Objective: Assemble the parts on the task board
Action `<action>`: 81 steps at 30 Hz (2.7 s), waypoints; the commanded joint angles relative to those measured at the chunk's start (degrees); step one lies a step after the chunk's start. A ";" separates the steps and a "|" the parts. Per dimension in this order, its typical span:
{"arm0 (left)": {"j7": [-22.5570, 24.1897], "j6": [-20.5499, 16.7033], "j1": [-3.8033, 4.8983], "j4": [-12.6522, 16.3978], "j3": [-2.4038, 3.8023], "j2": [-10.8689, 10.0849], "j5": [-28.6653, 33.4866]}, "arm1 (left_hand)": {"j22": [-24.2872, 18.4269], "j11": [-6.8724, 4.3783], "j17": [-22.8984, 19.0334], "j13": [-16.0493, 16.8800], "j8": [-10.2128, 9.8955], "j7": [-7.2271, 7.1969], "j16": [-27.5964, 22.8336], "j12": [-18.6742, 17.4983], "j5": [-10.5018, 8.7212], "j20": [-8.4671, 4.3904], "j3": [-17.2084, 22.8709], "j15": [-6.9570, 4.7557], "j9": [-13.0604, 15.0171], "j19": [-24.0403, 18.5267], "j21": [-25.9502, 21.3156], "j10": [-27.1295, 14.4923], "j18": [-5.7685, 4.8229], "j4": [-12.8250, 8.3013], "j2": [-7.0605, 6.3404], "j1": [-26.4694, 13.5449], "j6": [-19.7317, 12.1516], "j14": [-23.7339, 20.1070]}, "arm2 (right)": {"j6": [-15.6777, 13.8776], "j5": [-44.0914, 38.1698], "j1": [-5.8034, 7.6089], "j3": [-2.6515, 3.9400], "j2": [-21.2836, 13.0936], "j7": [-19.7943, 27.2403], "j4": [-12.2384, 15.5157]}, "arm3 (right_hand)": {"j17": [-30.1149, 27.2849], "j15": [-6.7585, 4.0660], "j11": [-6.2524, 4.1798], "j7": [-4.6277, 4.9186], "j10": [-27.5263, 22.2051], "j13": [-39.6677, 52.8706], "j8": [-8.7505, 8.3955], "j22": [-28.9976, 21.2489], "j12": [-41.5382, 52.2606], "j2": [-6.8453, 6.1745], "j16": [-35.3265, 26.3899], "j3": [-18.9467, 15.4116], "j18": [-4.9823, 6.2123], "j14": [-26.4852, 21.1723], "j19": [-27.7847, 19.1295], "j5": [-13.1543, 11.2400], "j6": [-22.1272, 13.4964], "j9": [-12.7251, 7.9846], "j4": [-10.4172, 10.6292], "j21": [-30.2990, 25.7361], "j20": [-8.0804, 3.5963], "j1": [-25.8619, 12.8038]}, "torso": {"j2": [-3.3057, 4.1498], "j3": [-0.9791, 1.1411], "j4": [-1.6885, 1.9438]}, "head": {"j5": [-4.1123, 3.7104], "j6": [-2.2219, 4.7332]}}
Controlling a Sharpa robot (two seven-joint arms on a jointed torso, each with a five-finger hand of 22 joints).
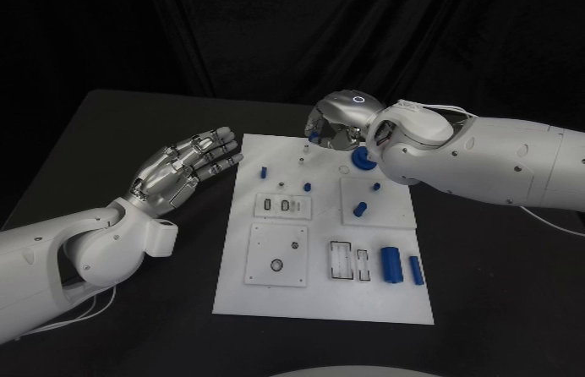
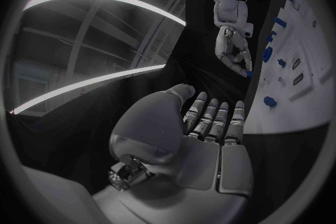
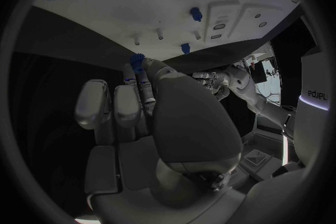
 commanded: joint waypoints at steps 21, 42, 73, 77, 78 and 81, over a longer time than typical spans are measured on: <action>11.94 0.30 0.11 0.19 0.03 0.09 0.29 | 0.07 0.34 0.05 0.09 0.34 0.41 0.37 0.44 0.19 0.04 0.59 0.35 0.05 0.06 0.26 0.23 -1.29 0.04 0.22 -0.67 0.51 -0.07 | 1.21 1.00 -1.64 0.07 2.65 -0.46 -3.21 | -0.40 0.01 -1.26 0.47 1.45 -0.10 -1.32 -0.03 -1.66 -0.14 -0.26 0.98 -0.99 -0.18 -0.15 -0.59 -1.59 0.14 -0.03 0.10 0.10 -0.31 | 0.09 0.11 0.34 | -0.62 -0.14; 11.75 0.39 0.11 0.12 0.03 -0.08 0.29 | 0.07 0.38 0.06 0.09 0.33 0.44 0.43 0.48 0.19 0.05 0.73 0.39 0.05 0.09 0.29 0.26 -1.33 0.04 0.27 -0.73 0.50 -0.07 | -0.23 -0.84 -2.68 0.09 3.86 -1.72 -4.88 | -0.83 0.20 -1.03 0.65 1.06 -0.11 -1.68 -0.18 -2.38 -0.22 -0.53 1.39 -0.94 -0.39 -0.36 -0.59 -1.91 0.19 -0.18 -0.08 0.27 -0.27 | 0.07 0.10 0.34 | -0.48 -0.07; 11.22 0.53 0.10 -0.35 0.01 0.13 0.48 | 0.07 0.56 0.07 0.08 0.30 0.61 0.61 0.50 0.14 0.08 1.24 0.57 0.02 0.07 0.30 0.23 -1.48 0.04 0.41 -0.91 0.37 -0.07 | 3.65 -0.88 -3.20 0.18 5.05 -2.17 -6.92 | -5.51 1.75 1.07 -0.45 -7.24 -0.25 -6.36 -2.46 -8.38 -2.17 -3.50 0.85 -0.36 -2.60 -2.56 -6.97 -11.40 -1.54 1.25 -2.47 1.80 -3.50 | 0.04 0.10 0.33 | -0.59 -0.61; 11.17 0.53 0.10 -0.40 0.00 0.10 0.50 | 0.07 0.56 0.07 0.08 0.30 0.61 0.61 0.50 0.14 0.08 1.24 0.57 0.02 0.07 0.30 0.23 -1.48 0.04 0.41 -0.91 0.37 -0.07 | 3.45 -0.88 -3.21 0.18 4.99 -2.20 -7.04 | -7.00 0.93 1.56 -2.30 -13.70 -0.14 -6.20 -3.84 -8.70 -2.30 -4.55 -1.57 -0.01 -3.73 -3.77 -8.46 -18.21 -3.44 1.12 -3.90 1.22 -4.11 | 0.05 0.12 0.28 | -0.56 -0.75; 11.16 0.53 0.10 -0.40 0.00 0.10 0.50 | 0.07 0.56 0.07 0.08 0.30 0.61 0.61 0.50 0.14 0.08 1.24 0.57 0.02 0.07 0.30 0.23 -1.48 0.04 0.41 -0.91 0.37 -0.07 | 3.23 -0.88 -3.22 0.19 4.92 -2.18 -7.05 | -7.40 0.83 1.58 -2.66 -15.10 -0.08 -6.34 -4.22 -8.55 -1.92 -4.82 -2.61 0.05 -4.06 -4.10 -8.58 -20.98 -4.21 1.03 -4.38 1.15 -3.99 | 0.05 0.13 0.28 | -0.57 -0.78; 11.16 0.54 0.10 -0.37 0.00 0.02 0.51 | 0.07 0.56 0.07 0.08 0.30 0.61 0.61 0.50 0.14 0.08 1.24 0.57 0.02 0.07 0.30 0.23 -1.48 0.04 0.41 -0.91 0.37 -0.07 | 1.62 -0.88 -3.21 0.29 4.51 -1.89 -6.91 | -8.10 0.90 1.72 -2.72 -17.06 -0.10 -6.34 -4.85 -8.48 -1.68 -5.28 -3.99 0.20 -4.63 -4.65 -8.66 -23.03 -4.87 0.96 -5.11 1.14 -3.67 | 0.02 0.13 0.29 | -0.58 -0.76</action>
